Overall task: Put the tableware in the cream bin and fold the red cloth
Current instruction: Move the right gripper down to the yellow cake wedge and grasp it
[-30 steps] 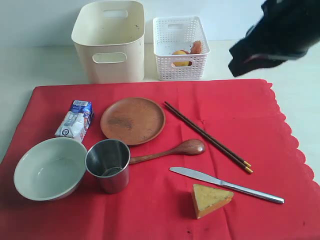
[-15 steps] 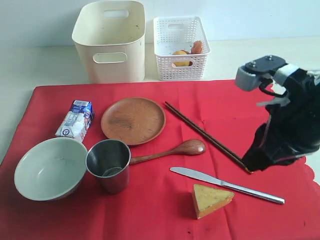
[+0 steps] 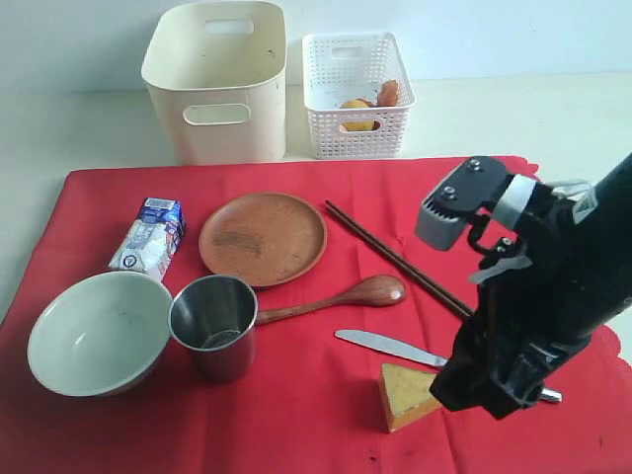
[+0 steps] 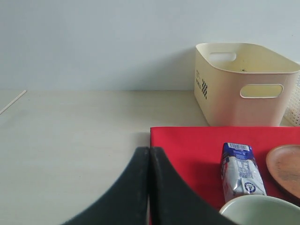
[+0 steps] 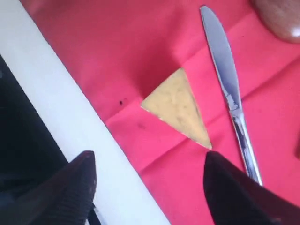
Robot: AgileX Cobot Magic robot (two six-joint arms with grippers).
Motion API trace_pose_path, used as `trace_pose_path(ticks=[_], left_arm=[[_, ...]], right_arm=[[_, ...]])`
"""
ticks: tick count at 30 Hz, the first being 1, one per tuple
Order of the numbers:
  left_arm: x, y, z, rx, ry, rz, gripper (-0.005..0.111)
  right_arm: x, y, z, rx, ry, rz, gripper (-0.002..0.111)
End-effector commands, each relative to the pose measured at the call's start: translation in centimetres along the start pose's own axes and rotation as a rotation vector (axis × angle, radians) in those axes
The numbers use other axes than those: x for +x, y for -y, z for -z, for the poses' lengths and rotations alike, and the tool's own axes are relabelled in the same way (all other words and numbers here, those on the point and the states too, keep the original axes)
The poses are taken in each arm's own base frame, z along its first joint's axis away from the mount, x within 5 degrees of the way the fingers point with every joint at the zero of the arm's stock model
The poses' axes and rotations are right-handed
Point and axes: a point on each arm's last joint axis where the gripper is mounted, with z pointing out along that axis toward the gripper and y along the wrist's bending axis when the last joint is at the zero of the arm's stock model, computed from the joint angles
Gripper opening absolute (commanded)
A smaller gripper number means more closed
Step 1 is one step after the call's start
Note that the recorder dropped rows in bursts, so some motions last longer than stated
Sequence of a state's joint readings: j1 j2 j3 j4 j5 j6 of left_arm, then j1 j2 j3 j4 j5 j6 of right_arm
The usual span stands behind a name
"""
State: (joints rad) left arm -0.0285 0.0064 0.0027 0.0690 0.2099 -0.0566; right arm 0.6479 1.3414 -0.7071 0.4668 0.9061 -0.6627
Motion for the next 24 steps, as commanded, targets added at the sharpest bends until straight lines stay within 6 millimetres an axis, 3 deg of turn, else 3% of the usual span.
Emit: trace_pose_path(ticks=[1, 9, 13, 17, 24], left_arm=[[-0.1, 0.0, 0.1, 0.004, 0.012, 0.001, 0.001], [-0.1, 0.0, 0.1, 0.004, 0.012, 0.001, 0.001], [-0.1, 0.0, 0.1, 0.004, 0.012, 0.001, 0.001], [-0.1, 0.0, 0.1, 0.004, 0.012, 0.001, 0.001], [-0.1, 0.0, 0.1, 0.004, 0.012, 0.001, 0.001]], right_arm=[[-0.7, -0.3, -2.1, 0.074, -0.043, 0.045, 0.064], [-1.9, -0.6, -6.8, 0.159, -0.103, 0.164, 0.064], [-2.3, 0.0, -8.5, 0.188, -0.103, 0.183, 0.076], [-2.0, 0.3, -9.5, 0.177, -0.150, 0.179, 0.084], [-2.0, 0.6, -10.2, 0.178, -0.159, 0.175, 0.081]])
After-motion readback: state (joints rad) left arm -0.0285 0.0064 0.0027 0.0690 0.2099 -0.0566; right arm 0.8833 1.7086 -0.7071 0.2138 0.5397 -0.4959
